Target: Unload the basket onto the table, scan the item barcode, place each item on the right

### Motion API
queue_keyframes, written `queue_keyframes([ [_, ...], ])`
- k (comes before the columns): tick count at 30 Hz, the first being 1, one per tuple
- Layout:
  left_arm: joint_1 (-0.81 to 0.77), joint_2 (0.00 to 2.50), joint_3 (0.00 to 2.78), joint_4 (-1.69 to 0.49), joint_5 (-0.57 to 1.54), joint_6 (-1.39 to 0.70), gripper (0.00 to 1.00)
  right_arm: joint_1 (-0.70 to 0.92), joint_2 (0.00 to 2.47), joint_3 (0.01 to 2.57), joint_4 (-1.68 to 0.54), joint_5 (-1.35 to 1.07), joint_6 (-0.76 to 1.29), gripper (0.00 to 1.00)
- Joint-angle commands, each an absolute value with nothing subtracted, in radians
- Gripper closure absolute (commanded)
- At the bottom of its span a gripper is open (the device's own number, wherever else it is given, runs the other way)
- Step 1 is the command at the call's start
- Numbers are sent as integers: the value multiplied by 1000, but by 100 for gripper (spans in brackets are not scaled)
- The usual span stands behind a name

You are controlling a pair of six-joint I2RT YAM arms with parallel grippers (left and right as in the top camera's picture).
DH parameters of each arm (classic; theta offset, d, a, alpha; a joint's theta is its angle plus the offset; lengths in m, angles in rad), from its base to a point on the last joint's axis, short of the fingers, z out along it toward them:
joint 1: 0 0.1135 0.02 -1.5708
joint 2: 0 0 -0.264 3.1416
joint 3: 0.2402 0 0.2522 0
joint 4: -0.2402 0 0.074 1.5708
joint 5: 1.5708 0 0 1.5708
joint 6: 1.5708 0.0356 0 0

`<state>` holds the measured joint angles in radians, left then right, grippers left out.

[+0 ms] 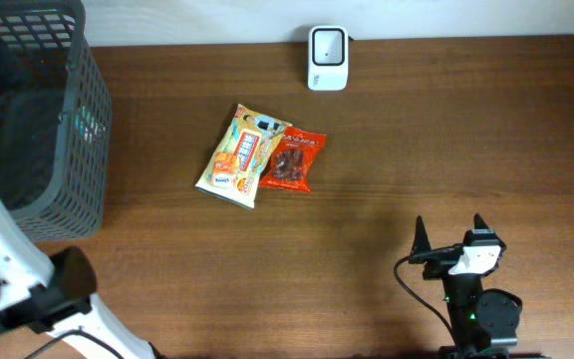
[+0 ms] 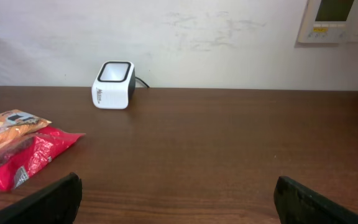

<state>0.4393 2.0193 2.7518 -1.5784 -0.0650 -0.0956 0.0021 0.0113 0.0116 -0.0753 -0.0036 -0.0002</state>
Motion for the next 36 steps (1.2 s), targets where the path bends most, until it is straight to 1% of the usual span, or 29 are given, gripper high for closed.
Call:
queue_keyframes([
  [1, 540, 2113, 2695, -1523, 212, -119, 1, -1, 6, 6, -82, 5, 4, 2],
  [4, 565, 2175, 2674, -1475, 298, -119, 1, -1, 6, 6, -82, 5, 4, 2],
  [11, 564, 2329, 2668, -1398, 300, -119, 1, -1, 6, 6, -82, 5, 4, 2],
  [18, 548, 2469, 2668, -1395, 298, -119, 1, -1, 6, 6, -82, 5, 4, 2],
  [24, 515, 2535, 2668, -1372, 284, -119, 1, -1, 6, 6, -82, 5, 4, 2],
  [32, 434, 2600, 2668, -1368, 17, -131, 1, -1, 6, 6, -82, 5, 4, 2],
  [36, 407, 2646, 2667, -1361, 10, -161, 1, -1, 6, 6, -82, 5, 4, 2],
])
